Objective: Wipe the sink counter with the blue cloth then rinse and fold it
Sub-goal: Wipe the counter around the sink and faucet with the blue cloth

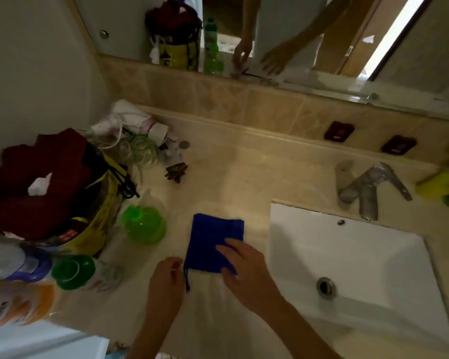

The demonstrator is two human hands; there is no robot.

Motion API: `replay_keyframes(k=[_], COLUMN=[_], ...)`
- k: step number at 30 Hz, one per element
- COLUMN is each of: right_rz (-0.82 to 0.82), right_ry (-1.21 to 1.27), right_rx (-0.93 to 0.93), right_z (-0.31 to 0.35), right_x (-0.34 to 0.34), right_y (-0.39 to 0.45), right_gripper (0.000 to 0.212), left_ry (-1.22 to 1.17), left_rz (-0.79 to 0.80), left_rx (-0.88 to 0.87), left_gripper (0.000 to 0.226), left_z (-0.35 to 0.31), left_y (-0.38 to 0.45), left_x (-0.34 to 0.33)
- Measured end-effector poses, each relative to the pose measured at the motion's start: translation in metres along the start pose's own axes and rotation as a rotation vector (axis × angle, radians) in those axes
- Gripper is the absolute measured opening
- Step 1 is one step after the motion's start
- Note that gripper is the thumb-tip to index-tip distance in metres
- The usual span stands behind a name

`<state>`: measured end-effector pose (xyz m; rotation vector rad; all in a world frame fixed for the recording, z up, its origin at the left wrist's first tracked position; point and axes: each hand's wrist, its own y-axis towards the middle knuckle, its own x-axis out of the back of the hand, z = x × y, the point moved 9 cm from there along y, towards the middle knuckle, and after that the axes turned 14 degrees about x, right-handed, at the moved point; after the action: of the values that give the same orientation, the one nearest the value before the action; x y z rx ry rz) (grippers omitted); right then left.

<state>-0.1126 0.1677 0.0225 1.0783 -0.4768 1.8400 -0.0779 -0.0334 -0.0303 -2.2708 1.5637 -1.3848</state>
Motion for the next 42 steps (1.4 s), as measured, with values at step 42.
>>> replay_keyframes(k=[42], right_rz=[-0.069], right_ry=[-0.238], right_rx=[-0.121], right_z=[-0.318], right_x=[0.124], right_y=[0.131], right_gripper=[0.050], left_ry=[0.510], left_rz=[-0.340], left_rx=[-0.517], left_gripper=[0.051], left_z=[-0.151], left_y=[0.108], left_x=[-0.091])
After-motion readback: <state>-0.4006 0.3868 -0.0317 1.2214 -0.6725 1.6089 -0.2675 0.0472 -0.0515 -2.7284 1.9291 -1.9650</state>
